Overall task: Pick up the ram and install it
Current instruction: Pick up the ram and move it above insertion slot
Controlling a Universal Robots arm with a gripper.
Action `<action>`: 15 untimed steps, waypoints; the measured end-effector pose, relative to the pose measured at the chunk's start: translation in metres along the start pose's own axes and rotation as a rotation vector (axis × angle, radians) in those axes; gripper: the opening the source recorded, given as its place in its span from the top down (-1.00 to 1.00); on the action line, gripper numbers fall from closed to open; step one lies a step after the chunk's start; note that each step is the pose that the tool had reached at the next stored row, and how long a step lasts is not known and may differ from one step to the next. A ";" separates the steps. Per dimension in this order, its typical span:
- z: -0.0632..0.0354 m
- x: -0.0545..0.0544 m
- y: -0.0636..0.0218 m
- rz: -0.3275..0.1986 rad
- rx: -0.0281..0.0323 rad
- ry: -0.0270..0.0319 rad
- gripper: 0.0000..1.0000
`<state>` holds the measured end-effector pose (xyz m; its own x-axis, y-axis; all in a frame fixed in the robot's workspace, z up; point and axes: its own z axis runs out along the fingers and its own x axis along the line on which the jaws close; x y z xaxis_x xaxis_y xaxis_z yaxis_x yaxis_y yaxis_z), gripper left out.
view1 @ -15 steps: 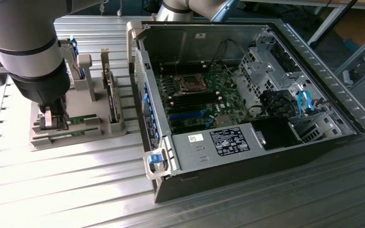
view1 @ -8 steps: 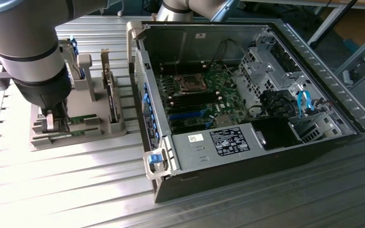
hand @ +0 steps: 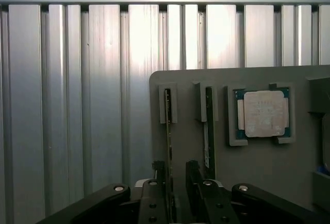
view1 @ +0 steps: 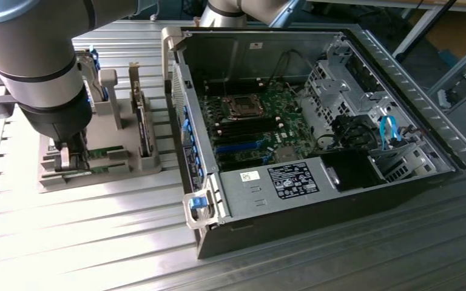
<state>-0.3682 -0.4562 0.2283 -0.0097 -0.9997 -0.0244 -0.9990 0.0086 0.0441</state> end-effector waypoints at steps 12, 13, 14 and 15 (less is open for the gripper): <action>-0.0003 0.005 -0.0035 0.000 0.0000 0.0000 0.40; -0.0004 0.005 -0.0050 0.000 0.0000 0.0000 0.40; -0.0005 0.005 -0.0072 0.000 -0.0001 0.0000 0.40; -0.0006 0.005 -0.0088 0.000 -0.0001 0.0000 0.40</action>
<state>-0.3594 -0.4608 0.2284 -0.0099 -0.9997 -0.0244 -0.9990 0.0088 0.0442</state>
